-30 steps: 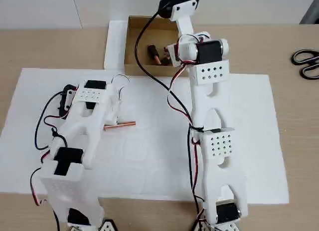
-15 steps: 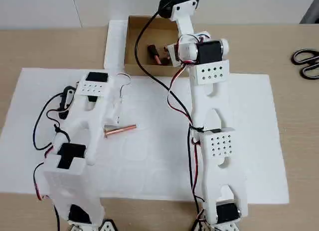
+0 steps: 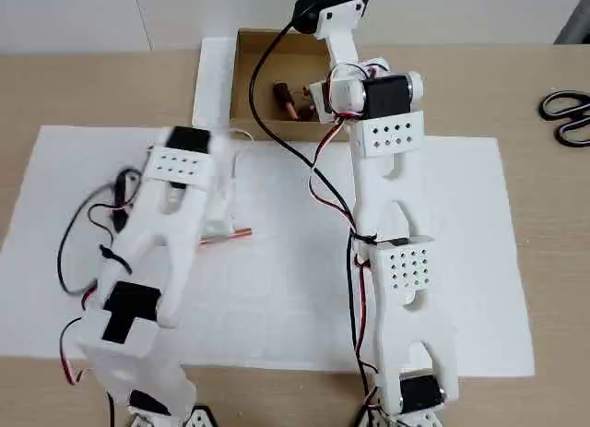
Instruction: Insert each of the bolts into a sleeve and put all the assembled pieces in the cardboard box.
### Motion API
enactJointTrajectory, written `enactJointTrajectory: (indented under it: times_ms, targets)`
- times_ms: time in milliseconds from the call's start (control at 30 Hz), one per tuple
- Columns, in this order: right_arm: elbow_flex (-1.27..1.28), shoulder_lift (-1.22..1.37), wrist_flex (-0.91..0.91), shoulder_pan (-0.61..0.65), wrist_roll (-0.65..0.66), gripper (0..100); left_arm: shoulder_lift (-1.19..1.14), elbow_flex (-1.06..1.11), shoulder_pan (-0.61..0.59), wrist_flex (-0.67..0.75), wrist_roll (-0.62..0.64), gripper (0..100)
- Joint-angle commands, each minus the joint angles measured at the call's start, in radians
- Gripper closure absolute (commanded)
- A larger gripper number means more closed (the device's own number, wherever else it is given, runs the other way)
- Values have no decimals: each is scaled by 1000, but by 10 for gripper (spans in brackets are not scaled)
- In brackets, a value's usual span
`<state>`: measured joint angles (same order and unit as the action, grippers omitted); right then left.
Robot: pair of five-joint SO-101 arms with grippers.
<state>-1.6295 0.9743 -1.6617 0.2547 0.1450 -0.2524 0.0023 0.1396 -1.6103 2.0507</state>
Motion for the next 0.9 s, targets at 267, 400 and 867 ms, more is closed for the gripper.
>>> enactJointTrajectory:
  times_ms: [267, 400, 867]
  targets:
    - [-49, -77, -8, 2, 6, 995, 57, -38, 40, 6, 215, 883]
    - [-49, -77, -8, 2, 68, 995, 54, -13, 29, 6, 215, 806]
    - [-51, -24, 2, 2, 89, 995, 49, 156, -117, 83, 66, 815]
